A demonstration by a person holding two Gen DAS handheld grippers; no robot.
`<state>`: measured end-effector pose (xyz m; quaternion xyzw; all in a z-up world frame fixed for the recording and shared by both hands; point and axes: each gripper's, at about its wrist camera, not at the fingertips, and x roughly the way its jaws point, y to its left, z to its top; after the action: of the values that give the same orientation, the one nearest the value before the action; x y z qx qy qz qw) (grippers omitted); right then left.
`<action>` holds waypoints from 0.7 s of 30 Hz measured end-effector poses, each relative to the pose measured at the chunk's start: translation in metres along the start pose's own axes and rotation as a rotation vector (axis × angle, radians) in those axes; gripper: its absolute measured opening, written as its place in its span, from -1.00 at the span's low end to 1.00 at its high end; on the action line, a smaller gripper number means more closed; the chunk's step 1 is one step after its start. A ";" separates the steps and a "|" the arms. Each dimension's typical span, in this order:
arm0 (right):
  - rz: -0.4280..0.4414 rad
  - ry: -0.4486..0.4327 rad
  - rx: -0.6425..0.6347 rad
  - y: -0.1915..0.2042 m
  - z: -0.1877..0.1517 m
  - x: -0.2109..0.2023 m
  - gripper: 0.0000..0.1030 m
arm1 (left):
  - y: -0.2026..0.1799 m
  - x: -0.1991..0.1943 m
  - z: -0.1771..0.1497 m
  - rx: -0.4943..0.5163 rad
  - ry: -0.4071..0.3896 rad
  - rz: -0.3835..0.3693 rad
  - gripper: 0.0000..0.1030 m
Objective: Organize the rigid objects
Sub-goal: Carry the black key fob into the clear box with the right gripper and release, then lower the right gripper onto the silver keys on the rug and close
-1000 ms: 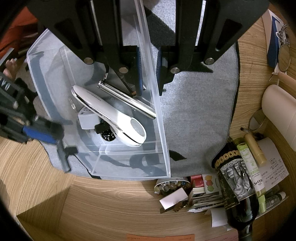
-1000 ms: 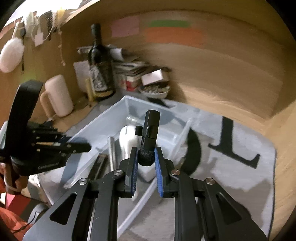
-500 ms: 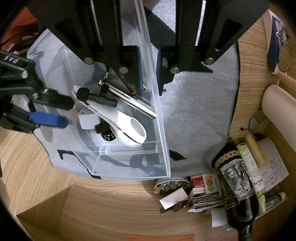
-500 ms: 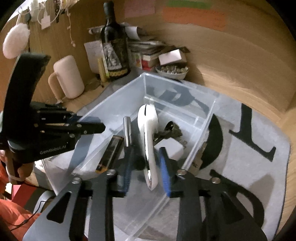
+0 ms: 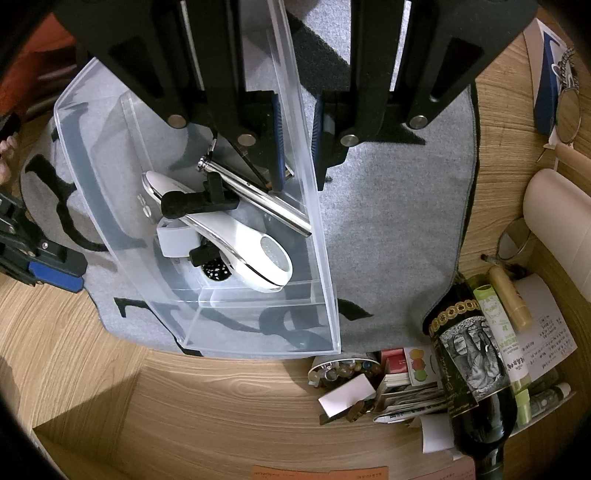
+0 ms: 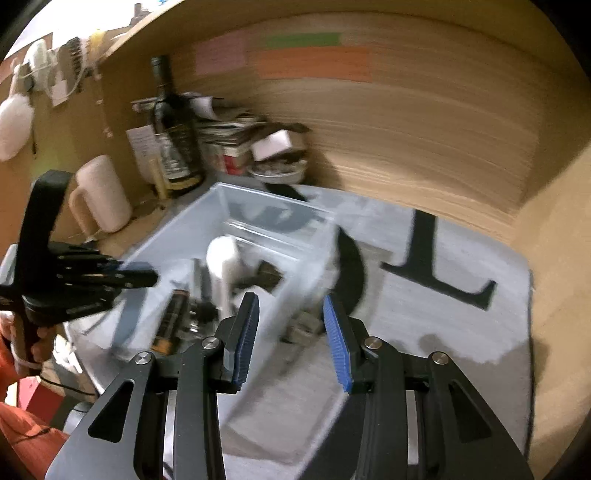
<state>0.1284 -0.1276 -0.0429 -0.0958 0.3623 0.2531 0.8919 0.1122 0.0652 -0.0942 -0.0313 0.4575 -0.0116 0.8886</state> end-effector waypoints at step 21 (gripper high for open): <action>0.011 0.192 -0.019 -0.011 -0.030 0.069 -0.35 | 0.002 0.000 -0.001 -0.004 0.002 -0.005 -0.78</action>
<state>0.1587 -0.1215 -0.1125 -0.1261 0.4441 0.2509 0.8509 0.1117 0.0671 -0.0948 -0.0341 0.4583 -0.0127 0.8880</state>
